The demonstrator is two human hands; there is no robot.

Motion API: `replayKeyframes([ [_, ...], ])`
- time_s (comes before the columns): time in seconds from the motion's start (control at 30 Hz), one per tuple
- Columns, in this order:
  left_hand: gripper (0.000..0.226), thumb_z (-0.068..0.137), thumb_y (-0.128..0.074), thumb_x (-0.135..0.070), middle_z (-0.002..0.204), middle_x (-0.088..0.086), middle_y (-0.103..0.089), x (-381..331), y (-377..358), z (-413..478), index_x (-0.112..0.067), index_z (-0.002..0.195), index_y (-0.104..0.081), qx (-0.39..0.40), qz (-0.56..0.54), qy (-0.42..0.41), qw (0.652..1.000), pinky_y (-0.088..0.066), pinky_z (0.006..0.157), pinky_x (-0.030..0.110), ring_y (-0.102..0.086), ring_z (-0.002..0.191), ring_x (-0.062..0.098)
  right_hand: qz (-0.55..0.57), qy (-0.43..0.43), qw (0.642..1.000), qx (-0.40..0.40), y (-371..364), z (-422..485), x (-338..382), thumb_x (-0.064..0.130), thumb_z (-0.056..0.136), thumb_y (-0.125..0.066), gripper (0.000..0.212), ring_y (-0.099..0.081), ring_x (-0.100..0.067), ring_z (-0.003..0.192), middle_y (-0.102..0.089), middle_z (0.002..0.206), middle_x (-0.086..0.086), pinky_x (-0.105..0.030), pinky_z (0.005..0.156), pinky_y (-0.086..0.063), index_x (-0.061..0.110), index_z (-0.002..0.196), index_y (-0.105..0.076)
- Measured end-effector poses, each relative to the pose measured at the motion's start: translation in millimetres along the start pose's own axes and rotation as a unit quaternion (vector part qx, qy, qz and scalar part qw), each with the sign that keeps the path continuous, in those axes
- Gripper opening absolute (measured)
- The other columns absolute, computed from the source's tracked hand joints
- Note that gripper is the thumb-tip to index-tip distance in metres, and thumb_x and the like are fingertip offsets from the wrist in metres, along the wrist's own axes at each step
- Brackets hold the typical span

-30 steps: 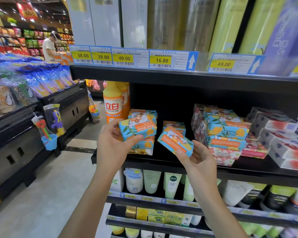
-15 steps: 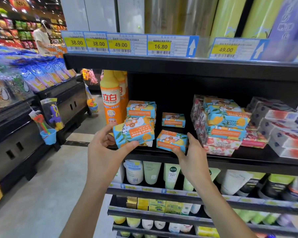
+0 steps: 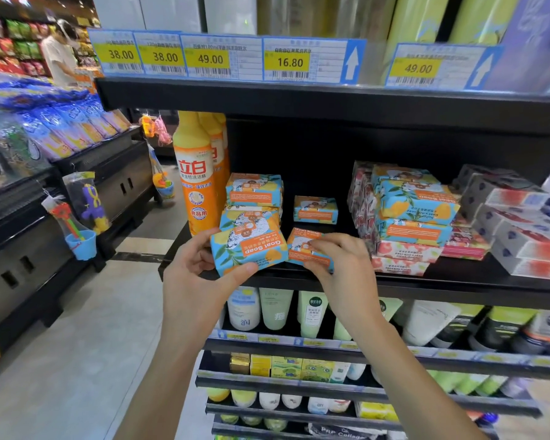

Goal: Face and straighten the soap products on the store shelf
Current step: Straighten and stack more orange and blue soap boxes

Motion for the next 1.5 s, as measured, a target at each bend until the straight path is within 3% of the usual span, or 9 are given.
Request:
replayKeyframes([
  [0.1,0.076,0.057,-0.090,-0.040,0.108,-0.009,-0.074,2,-2,-1,-0.029,0.128,-0.064,0.003,0.000,0.007,1.000,-0.059,0.088,0.036,-0.069,0.101,0.012,-0.018,0.017,1.000,-0.008,-6,10,-3,0.012,0.080,-0.086,0.029,-0.059,-0.030,0.104,-0.070,0.107,-0.004,-0.038,0.086,-0.053,0.011,0.108,-0.080],
  [0.37,0.078,0.055,-0.090,-0.038,0.109,-0.008,-0.074,6,-5,-4,-0.027,0.128,-0.064,0.002,-0.004,0.016,1.000,-0.060,0.084,0.032,-0.070,0.100,0.011,-0.007,-0.061,0.998,0.028,-21,48,-19,0.003,0.091,-0.073,0.029,-0.057,-0.032,0.120,-0.066,0.122,-0.010,-0.049,0.093,-0.054,0.006,0.120,-0.073],
  [0.67,0.068,0.054,-0.089,-0.036,0.109,-0.009,-0.073,3,-6,-6,-0.040,0.117,-0.063,0.013,-0.019,0.010,1.000,-0.059,0.079,0.028,-0.070,0.099,0.010,0.023,-0.108,0.993,0.034,-32,78,-28,-0.003,0.091,-0.071,0.031,-0.063,-0.032,0.118,-0.063,0.130,-0.012,-0.040,0.102,-0.051,0.004,0.121,-0.071],
  [0.8,0.073,0.054,-0.090,-0.038,0.111,-0.006,-0.072,5,-8,-7,-0.034,0.122,-0.064,0.023,-0.010,0.002,1.000,-0.060,0.080,0.032,-0.069,0.101,0.014,0.054,-0.101,0.993,0.038,-25,76,-21,0.008,0.092,-0.074,0.035,-0.062,-0.023,0.119,-0.062,0.133,-0.008,-0.019,0.098,-0.042,0.007,0.127,-0.069],
  [0.9,0.075,0.053,-0.090,-0.038,0.110,-0.007,-0.073,5,-8,-8,-0.031,0.123,-0.065,0.030,-0.011,0.000,0.999,-0.061,0.080,0.031,-0.069,0.099,0.013,0.155,-0.082,0.985,-0.001,-2,56,-4,0.018,0.096,-0.071,0.030,-0.061,0.006,0.104,-0.066,0.127,0.001,-0.001,0.090,-0.037,0.013,0.126,-0.070],
  [1.0,0.073,0.052,-0.091,-0.036,0.108,-0.007,-0.072,5,-11,-10,-0.034,0.120,-0.065,0.042,-0.013,-0.002,0.999,-0.061,0.080,0.031,-0.069,0.097,0.011,0.309,-0.091,0.946,0.019,25,28,14,0.028,0.098,-0.068,0.029,-0.063,0.006,0.110,-0.071,0.123,0.010,-0.014,0.096,-0.050,0.019,0.126,-0.071],
  [1.07,0.075,0.051,-0.096,-0.036,0.108,-0.006,-0.072,5,-14,-10,-0.037,0.119,-0.065,0.050,-0.008,-0.005,0.999,-0.060,0.082,0.033,-0.069,0.097,0.012,0.378,-0.080,0.917,0.101,35,11,21,0.037,0.090,-0.073,0.049,-0.061,0.001,0.120,-0.068,0.129,0.011,-0.021,0.100,-0.052,0.020,0.134,-0.065],
  [1.2,0.074,0.052,-0.100,-0.037,0.112,-0.008,-0.070,5,-23,-12,-0.044,0.117,-0.064,0.084,0.010,-0.016,0.996,-0.061,0.086,0.039,-0.068,0.101,0.013,0.323,-0.052,0.921,0.213,36,-8,20,0.044,0.068,-0.091,0.086,-0.057,-0.005,0.127,-0.061,0.136,0.016,-0.029,0.103,-0.050,0.034,0.144,-0.053],
  [1.5,0.081,0.062,-0.095,-0.047,0.115,-0.012,-0.070,13,-45,-17,-0.034,0.134,-0.061,0.148,0.017,-0.017,0.989,-0.058,0.089,0.032,-0.065,0.103,0.012,0.290,-0.085,0.939,0.161,54,-18,5,0.048,0.061,-0.089,0.077,-0.065,-0.007,0.111,-0.070,0.116,0.015,-0.037,0.099,-0.055,0.033,0.131,-0.063],
])
Point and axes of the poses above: each hand's wrist, its own z-axis towards the middle knuckle, its own y-axis out of the back of the hand, x = y × z, the point moved 4 cm from there along z, towards the middle knuckle
